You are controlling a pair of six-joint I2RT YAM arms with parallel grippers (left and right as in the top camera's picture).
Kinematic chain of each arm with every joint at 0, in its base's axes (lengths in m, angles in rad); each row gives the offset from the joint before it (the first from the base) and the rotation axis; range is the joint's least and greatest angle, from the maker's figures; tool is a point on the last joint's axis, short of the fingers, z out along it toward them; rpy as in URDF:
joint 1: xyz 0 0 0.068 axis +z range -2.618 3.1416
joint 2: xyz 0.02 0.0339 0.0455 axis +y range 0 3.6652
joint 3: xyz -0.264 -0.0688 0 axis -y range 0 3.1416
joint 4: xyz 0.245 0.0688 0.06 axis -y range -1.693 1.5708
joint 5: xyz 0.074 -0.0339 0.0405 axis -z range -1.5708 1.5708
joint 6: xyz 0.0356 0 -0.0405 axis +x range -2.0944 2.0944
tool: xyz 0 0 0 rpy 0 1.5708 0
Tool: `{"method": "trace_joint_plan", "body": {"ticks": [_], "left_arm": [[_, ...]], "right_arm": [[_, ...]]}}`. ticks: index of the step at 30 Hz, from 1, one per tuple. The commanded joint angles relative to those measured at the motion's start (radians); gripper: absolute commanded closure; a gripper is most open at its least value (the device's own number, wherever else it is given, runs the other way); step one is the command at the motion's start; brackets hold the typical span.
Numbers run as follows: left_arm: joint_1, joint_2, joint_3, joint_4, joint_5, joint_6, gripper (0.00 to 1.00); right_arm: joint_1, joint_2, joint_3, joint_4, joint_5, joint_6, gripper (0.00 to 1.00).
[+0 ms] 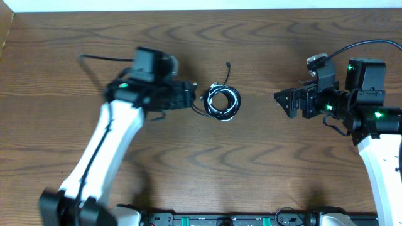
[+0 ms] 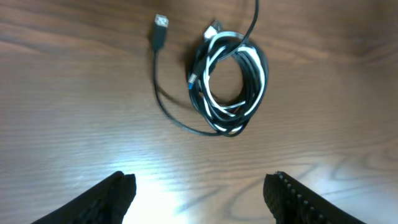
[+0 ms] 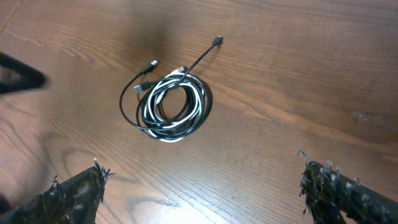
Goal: Untangle cables
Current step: 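Lower the left gripper onto the black-white cable coil and grasp it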
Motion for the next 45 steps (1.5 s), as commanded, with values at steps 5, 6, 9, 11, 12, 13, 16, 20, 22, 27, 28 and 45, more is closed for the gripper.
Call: {"method": "trace_joint_plan", "body": {"ticks": [5,6,9,11,12,13,16,20,22,27,28,45], "left_arm": [[-0.13,0.17,0.014,0.084,-0.136,-0.151,0.37],[-0.142,0.19,0.014,0.1,-0.135,-0.156,0.38],[-0.169,0.247,0.014,0.137,-0.136,-0.179,0.41],[-0.182,0.282,0.014,0.156,-0.136,-0.192,0.43],[-0.187,0.301,0.014,0.166,-0.136,-0.2,0.44],[-0.191,0.315,0.014,0.174,-0.135,-0.209,0.46],[-0.201,0.353,0.014,0.196,-0.136,-0.241,0.49],[-0.217,0.39,0.014,0.23,-0.136,-0.264,0.52],[-0.224,0.405,0.014,0.249,-0.135,-0.274,0.53],[-0.238,0.432,0.014,0.265,-0.136,-0.277,0.61],[-0.24,0.435,0.014,0.265,-0.136,-0.277,0.64],[-0.24,0.324,0.03,0.264,-0.206,-0.257,0.93]], "right_arm": [[-0.003,-0.002,0.018,-0.014,0.001,0.014,0.01],[-0.003,-0.002,0.018,-0.014,0.007,0.015,0.01],[-0.003,-0.002,0.018,-0.016,0.022,0.015,0.01],[-0.003,-0.002,0.018,-0.019,0.022,0.015,0.01],[-0.003,-0.002,0.018,-0.021,0.022,0.015,0.01],[-0.003,-0.002,0.018,-0.021,0.022,0.015,0.01],[-0.003,-0.002,0.018,-0.021,0.022,0.014,0.01],[-0.003,-0.002,0.018,-0.023,0.022,0.015,0.01],[-0.003,-0.002,0.018,-0.022,0.022,0.015,0.01],[-0.003,-0.002,0.018,-0.025,0.022,0.014,0.01],[-0.003,-0.002,0.018,-0.027,0.022,0.015,0.01],[-0.003,-0.002,0.017,-0.029,0.022,0.027,0.01]]}}
